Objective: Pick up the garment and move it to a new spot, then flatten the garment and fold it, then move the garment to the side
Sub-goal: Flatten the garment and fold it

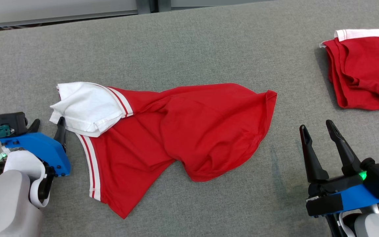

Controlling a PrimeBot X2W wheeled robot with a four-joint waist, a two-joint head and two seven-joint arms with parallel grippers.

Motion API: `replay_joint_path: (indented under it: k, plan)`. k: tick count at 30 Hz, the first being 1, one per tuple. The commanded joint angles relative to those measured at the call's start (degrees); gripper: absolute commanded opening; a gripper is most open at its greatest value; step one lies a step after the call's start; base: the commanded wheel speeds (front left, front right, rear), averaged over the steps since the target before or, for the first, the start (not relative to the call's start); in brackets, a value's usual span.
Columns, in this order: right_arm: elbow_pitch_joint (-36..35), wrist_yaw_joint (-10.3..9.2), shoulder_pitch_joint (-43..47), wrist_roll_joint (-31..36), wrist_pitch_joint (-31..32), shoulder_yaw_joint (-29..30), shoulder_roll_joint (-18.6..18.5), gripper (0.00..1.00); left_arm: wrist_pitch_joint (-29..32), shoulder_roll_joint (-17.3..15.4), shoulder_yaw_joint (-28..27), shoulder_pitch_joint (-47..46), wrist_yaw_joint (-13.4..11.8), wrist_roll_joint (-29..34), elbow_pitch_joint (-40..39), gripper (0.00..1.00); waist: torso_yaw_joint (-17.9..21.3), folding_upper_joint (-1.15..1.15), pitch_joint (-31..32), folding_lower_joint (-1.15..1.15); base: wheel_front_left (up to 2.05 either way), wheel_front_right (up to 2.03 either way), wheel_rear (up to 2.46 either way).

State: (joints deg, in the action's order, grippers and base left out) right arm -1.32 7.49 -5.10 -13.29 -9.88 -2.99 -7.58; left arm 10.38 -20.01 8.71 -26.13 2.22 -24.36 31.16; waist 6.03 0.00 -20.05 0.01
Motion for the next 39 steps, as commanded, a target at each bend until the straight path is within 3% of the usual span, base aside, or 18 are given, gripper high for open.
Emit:
replay_joint_path:
  k: [1, 8, 9, 10, 14, 15, 27, 36, 37, 38, 39]
  plan:
    - [0.32, 0.00, -0.96, -0.56, -0.28, -0.13, -0.51, 1.00, 0.43, -0.11, 0.16, -1.61, 0.84, -0.79, 1.80, 1.00, 0.08, 0.00, -0.25, -0.01, 0.00, 0.00, 0.00]
    - [1.20, 0.00, -1.84, -1.04, -0.36, -0.56, -1.18, 1.00, 1.96, -0.10, 1.81, -4.08, 3.01, -1.84, 8.56, 0.99, 0.57, 0.00, -0.86, -0.01, 0.00, 0.00, 0.00]
    - [1.39, 0.00, -1.81, -1.03, -0.30, -0.57, -1.23, 1.00, 2.08, 0.01, 2.07, -4.31, 3.32, -1.97, 9.33, 0.28, 0.61, 0.00, -0.89, -0.01, 0.00, 0.00, 0.00]
    - [1.57, 0.00, -1.87, -1.03, -0.25, -0.57, -1.29, 1.00, 2.22, 0.10, 2.45, -4.40, 3.51, -2.11, 10.04, 0.13, 0.63, 0.00, -0.87, -0.01, 0.00, 0.00, 0.00]
    - [2.21, 0.00, -2.42, -0.79, 0.17, -0.76, -1.67, 1.00, 0.71, -0.18, 3.09, -4.67, 4.04, -2.15, 11.33, 0.13, 0.52, 0.00, -0.63, -0.01, 0.00, 0.00, 0.00]
    - [2.40, 0.00, -2.71, -0.96, 0.44, -1.09, -1.89, 1.00, 0.01, -0.23, 3.24, -4.69, 4.11, -1.98, 11.23, 0.00, 0.40, 0.00, -0.49, -0.01, 0.00, 0.00, 0.00]
    - [9.92, 0.00, -9.46, -5.32, 10.91, -11.41, -6.56, 1.00, -5.72, 0.92, 4.53, -4.39, 2.20, -0.56, 6.20, 0.00, -2.85, 0.00, 0.31, -0.01, 0.00, 0.00, 0.00]
    - [11.62, 0.00, -9.35, -7.94, 14.54, -13.25, -6.88, 1.00, -7.10, 1.13, 4.92, -3.60, 1.36, -0.66, 2.51, 0.00, -4.37, 0.00, -0.37, -0.01, 0.00, 0.00, 0.00]
    - [11.41, 0.00, -9.14, -8.31, 14.89, -13.48, -6.89, 0.84, -7.37, 1.06, 4.91, -3.53, 1.28, -0.69, 2.21, 0.00, -4.36, 0.00, -0.41, -0.01, 0.00, 0.00, 0.00]
    - [11.18, 0.00, -9.07, -8.58, 15.23, -13.63, -6.93, 0.44, -7.65, 1.07, 4.82, -3.40, 1.19, -0.81, 1.87, 0.00, -4.32, 0.00, -0.43, -0.01, 0.00, 0.00, 0.00]
    - [10.83, 0.00, -8.99, -8.68, 15.18, -13.76, -6.96, 0.22, -7.75, 1.10, 4.82, -3.26, 1.09, -0.80, 1.69, 0.00, -4.28, 0.00, -0.43, -0.01, 0.00, 0.00, 0.00]
